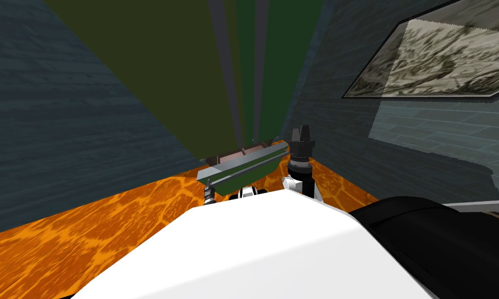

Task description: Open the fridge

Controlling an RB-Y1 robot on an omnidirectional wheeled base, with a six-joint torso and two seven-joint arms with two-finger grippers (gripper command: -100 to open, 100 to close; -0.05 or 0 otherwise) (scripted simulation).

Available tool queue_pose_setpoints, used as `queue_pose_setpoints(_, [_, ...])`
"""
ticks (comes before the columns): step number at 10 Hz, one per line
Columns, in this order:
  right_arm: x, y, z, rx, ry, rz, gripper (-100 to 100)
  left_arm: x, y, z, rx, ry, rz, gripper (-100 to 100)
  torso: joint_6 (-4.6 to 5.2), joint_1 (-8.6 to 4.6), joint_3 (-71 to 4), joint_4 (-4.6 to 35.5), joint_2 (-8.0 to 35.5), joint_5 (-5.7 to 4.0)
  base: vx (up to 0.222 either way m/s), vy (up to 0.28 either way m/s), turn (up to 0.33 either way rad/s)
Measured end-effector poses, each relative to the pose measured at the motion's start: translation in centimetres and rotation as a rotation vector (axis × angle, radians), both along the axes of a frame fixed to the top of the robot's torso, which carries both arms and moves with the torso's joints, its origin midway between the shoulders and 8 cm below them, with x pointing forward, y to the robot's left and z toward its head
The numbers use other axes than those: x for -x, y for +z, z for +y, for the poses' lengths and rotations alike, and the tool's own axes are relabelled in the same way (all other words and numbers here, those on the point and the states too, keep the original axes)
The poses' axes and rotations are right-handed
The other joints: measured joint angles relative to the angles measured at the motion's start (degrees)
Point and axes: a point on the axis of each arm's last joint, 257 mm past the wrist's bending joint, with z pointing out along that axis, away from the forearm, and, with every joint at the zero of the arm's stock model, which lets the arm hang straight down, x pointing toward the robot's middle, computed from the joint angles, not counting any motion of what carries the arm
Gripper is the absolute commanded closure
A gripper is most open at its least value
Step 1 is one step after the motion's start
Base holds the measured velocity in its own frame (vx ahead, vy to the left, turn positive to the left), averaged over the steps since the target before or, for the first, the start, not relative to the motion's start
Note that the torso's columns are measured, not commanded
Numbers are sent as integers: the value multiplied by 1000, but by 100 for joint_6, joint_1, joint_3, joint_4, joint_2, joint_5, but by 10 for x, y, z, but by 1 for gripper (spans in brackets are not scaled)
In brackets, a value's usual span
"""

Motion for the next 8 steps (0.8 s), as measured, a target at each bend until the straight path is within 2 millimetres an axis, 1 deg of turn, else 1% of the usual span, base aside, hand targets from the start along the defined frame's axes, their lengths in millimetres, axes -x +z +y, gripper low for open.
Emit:
queue_pose_setpoints(3, [0,0,0,0,0,0,0,6,2,14,-2,13,-6,100,3,-15,15,0,19,5,-186,-93,-38])
queue_pose_setpoints(5, [0,0,0,0,0,0,0,10,-2,20,0,22,1,100,12,1,-8,2,-25,4,-98,-59,-22])
queue_pose_setpoints(6, [0,0,0,0,0,0,0,12,-1,25,-2,27,0,-100,13,-13,-5,-4,-17,7,-91,-57,1])
queue_pose_setpoints(7, [0,0,0,0,0,0,0,9,1,29,-3,27,-1,-100,11,-9,-2,1,-13,3,-59,-38,19])
queue_pose_setpoints(8, [0,0,0,0,0,0,0,1,4,32,-2,26,1,-100,9,-6,-1,3,-9,2,-51,-52,4])
